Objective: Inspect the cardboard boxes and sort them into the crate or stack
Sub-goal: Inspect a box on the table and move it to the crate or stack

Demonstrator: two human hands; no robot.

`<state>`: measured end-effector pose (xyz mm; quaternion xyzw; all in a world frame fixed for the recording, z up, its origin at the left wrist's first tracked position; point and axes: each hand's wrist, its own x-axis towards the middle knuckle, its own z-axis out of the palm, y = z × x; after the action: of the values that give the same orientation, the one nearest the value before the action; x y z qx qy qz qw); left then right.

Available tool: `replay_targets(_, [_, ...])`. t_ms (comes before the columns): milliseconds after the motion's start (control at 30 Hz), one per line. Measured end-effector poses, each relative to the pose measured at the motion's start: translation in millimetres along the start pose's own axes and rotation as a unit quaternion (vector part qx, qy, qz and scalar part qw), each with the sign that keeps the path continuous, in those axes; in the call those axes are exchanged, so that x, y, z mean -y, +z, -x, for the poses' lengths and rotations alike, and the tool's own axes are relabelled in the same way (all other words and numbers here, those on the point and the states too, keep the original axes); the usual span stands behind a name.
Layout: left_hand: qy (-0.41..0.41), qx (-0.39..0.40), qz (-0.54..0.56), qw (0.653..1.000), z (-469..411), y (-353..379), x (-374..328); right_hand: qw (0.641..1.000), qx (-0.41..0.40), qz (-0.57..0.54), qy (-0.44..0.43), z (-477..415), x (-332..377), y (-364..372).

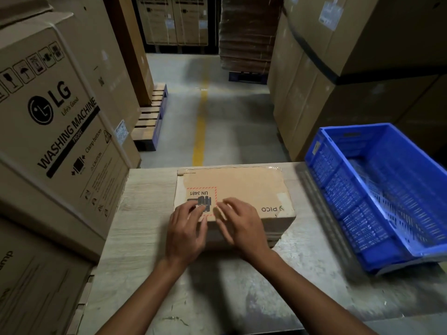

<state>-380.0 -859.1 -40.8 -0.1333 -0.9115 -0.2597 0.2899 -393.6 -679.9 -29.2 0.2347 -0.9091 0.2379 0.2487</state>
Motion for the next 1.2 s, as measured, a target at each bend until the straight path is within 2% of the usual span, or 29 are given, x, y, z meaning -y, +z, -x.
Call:
replay_targets(233, [0.023,0.048,-0.047,0.997,-5.2,-6.0,2.9,0.996,0.054,0.074,-0.005,-2.3,-0.9,4.8])
replay_targets(333, [0.030,0.102,-0.052,0.993,-28.3,-15.8,4.7,0.990,0.095,0.102,0.015,-28.4,0.6,-1.9])
replay_targets(433, [-0.012,0.170,-0.076,0.982,-54.3,-10.7,8.4,0.982,0.159,0.100,0.029,-48.9,0.1,0.9])
replay_targets(500, [-0.059,0.224,-0.078,0.970,-65.6,-5.5,11.1,0.967,0.228,0.105,0.051,-59.5,-3.3,4.8])
replay_targets(600, [-0.087,0.262,-0.110,0.955,-68.2,0.8,12.9,0.946,0.295,0.111,0.075,-59.5,-7.7,11.3])
replay_targets(767, [-0.098,0.306,-0.148,0.935,-81.9,-1.2,7.5,0.940,0.318,0.108,0.069,-72.0,-11.9,1.6])
replay_targets(867, [-0.097,0.305,-0.176,0.931,-93.9,1.7,-6.2,0.938,0.331,0.088,0.054,-87.6,-28.5,-13.7])
replay_targets(967, [-0.076,0.313,-0.116,0.940,-104.2,15.4,-24.8,0.936,0.314,0.116,0.109,-88.6,-46.5,-25.9])
replay_targets(1033, [-0.070,0.337,-0.089,0.935,-106.2,27.5,-33.8,0.922,0.328,0.138,0.155,-79.1,-54.4,-27.7])
replay_targets(1200, [-0.069,0.352,-0.099,0.928,-101.6,40.5,-33.5,0.918,0.337,0.135,0.158,-67.1,-60.1,-20.9])
